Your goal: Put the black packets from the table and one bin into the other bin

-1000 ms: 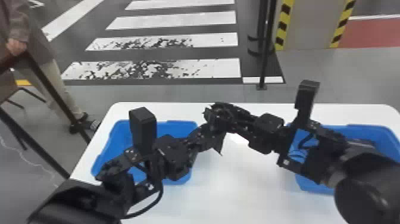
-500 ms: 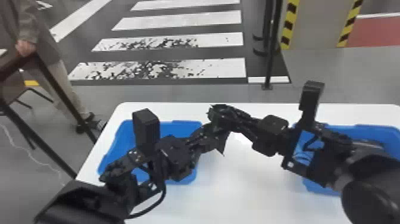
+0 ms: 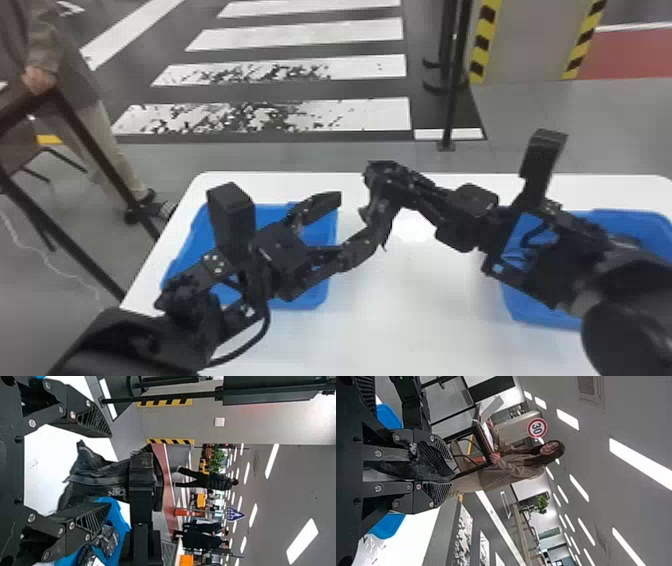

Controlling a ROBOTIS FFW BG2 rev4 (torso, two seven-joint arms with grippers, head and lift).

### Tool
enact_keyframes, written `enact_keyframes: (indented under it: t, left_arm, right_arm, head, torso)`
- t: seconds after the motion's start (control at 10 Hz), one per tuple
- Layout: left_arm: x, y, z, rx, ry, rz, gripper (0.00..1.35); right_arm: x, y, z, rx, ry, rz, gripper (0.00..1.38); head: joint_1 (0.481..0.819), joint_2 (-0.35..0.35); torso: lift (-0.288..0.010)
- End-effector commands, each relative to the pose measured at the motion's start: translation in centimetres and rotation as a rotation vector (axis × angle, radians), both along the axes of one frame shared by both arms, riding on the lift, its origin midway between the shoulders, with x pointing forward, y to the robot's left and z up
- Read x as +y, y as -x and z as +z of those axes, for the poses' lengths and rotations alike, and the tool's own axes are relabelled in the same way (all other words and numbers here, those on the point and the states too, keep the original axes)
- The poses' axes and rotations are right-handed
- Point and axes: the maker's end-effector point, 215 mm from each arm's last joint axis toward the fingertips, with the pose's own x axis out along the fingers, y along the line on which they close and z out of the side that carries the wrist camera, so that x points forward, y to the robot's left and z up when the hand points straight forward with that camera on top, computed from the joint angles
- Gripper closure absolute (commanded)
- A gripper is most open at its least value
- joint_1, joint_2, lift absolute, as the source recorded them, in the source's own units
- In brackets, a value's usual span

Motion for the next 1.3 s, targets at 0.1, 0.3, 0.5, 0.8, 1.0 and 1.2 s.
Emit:
enact_keyframes:
  t: [0.1,0.3,0.5,0.8,1.0,1.2]
  left_arm:
    - [1.5,-0.1,-0.7,0.012,-0.019,0.03,0.12]
    - [2.2,0.0,-1.0,0.014,-0.021,0.046,0.12]
    - [2.6,0.1,-1.2,0.017,-0.021,0.055,0.12]
    - [3.0,0.1,-1.3,0.018,-0.022,0.063,0.12]
    - [3.2,0.1,-0.8,-0.008,-0.02,0.074,0.12]
    - [4.3,0.7,-0.1,-0.039,0.043,0.16,0.12]
  right_arm:
    - [-6.9,-3.0,0.2,-0.038,0.04,-0.149,1.28]
    - [-17.3,-5.4,-2.8,-0.013,0.161,-0.352,1.28]
    - [-26.9,-5.5,-6.0,0.037,0.268,-0.519,1.28]
    - [-32.8,-4.3,-9.0,0.09,0.355,-0.618,1.15]
    - [-33.5,-4.0,-7.6,0.014,0.374,-0.641,0.04]
    - [-32.9,0.0,-1.6,-0.169,0.367,-0.728,0.19]
  head:
    - [0.695,0.129]
    - [0.695,0.058]
    - [0.695,-0.033]
    - [0.695,-0.166]
    - [0.695,-0.195]
    - [0.695,-0.202]
  torso:
    - [-0.11]
    - [-0.11]
    - [-0.11]
    - [-0.11]
    - [-0.11]
    - [-0.11]
